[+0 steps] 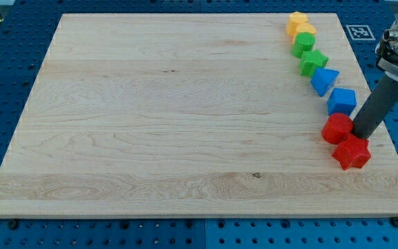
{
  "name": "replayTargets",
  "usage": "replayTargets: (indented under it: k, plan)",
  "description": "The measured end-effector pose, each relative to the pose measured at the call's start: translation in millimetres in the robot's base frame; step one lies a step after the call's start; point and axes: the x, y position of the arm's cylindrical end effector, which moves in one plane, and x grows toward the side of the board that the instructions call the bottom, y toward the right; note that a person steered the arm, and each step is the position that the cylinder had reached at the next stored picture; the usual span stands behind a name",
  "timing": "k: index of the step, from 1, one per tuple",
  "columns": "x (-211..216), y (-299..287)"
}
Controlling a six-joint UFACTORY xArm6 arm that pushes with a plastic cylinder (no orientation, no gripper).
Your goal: Adjust the blue blocks in a vertical line
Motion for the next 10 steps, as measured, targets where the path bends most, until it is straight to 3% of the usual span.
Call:
replayTargets:
  k: [4, 10]
  plan:
    - [-50, 21]
    - [-60, -1]
